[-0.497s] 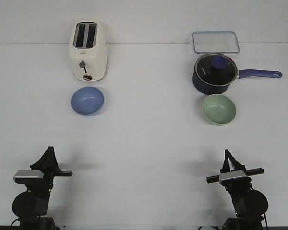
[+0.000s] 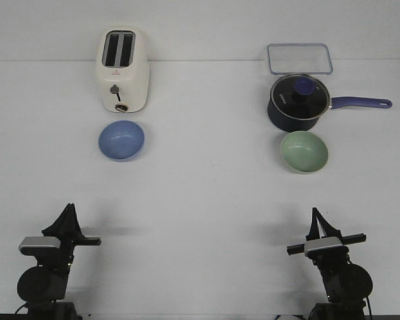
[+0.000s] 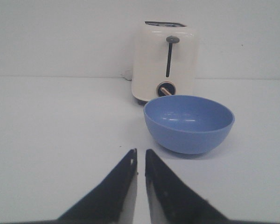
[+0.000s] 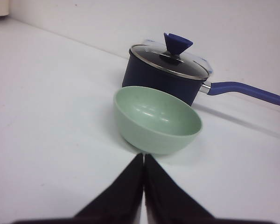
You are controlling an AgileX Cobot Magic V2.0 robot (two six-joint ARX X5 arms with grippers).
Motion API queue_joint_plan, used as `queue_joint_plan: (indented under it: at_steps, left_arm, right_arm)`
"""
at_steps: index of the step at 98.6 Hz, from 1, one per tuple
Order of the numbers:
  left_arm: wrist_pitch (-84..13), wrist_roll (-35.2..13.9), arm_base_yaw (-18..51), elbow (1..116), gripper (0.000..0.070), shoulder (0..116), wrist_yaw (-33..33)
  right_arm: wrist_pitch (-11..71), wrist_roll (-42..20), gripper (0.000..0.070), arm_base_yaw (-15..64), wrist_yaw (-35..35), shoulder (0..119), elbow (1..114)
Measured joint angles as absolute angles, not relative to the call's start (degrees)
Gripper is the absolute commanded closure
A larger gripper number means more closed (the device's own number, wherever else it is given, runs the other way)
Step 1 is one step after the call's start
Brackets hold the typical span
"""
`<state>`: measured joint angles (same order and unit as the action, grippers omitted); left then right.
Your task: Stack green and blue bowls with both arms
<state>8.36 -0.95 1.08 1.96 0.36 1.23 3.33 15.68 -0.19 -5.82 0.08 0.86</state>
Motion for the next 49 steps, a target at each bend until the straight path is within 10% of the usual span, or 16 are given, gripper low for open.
queue_joint_plan:
  at_steps: [49]
  left_arm:
    - [8.4,-1.0,1.1,2.0,0.0685,0.4,1.2]
  right_arm:
    - [3.3,8.5,0.07,-0.2,-6.1,0.1,0.9]
